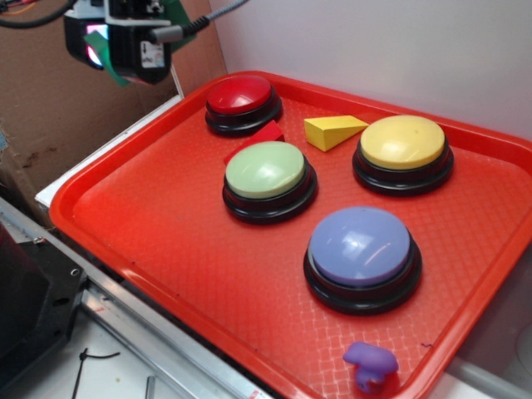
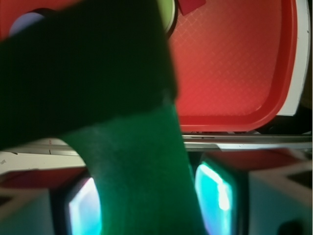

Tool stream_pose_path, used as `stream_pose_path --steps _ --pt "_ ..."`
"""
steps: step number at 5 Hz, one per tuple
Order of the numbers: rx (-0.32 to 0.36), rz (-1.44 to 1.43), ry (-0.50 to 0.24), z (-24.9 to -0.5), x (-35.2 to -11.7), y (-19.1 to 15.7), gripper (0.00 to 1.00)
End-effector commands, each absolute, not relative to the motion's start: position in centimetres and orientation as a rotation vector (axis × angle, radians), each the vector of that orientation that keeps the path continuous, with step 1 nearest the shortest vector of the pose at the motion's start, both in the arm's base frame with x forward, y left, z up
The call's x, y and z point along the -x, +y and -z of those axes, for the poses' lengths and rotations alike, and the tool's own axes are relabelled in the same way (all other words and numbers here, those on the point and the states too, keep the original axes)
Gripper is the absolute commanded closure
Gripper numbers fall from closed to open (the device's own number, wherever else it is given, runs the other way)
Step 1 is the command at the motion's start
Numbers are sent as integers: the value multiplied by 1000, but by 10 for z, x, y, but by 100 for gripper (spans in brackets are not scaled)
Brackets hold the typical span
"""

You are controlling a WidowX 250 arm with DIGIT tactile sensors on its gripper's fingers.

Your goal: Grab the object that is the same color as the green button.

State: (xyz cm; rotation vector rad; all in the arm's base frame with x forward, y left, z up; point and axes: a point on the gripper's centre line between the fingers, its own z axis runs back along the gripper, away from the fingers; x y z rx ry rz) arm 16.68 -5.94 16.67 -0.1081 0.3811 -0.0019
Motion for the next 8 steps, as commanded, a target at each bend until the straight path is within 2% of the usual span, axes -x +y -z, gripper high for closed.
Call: stream_pose_path --steps 1,3,4,6,7,8 --pt "73 -58 302 -175 -186 -29 100" --pt "112 -40 305 -181 -186 -30 100" --pt "136 -18 284 -195 -182 -37 98" --pt "142 -7 250 -227 -175 -53 96" --pt "168 -6 240 -236 -179 -64 90" --pt "173 21 212 -249 -182 -73 89"
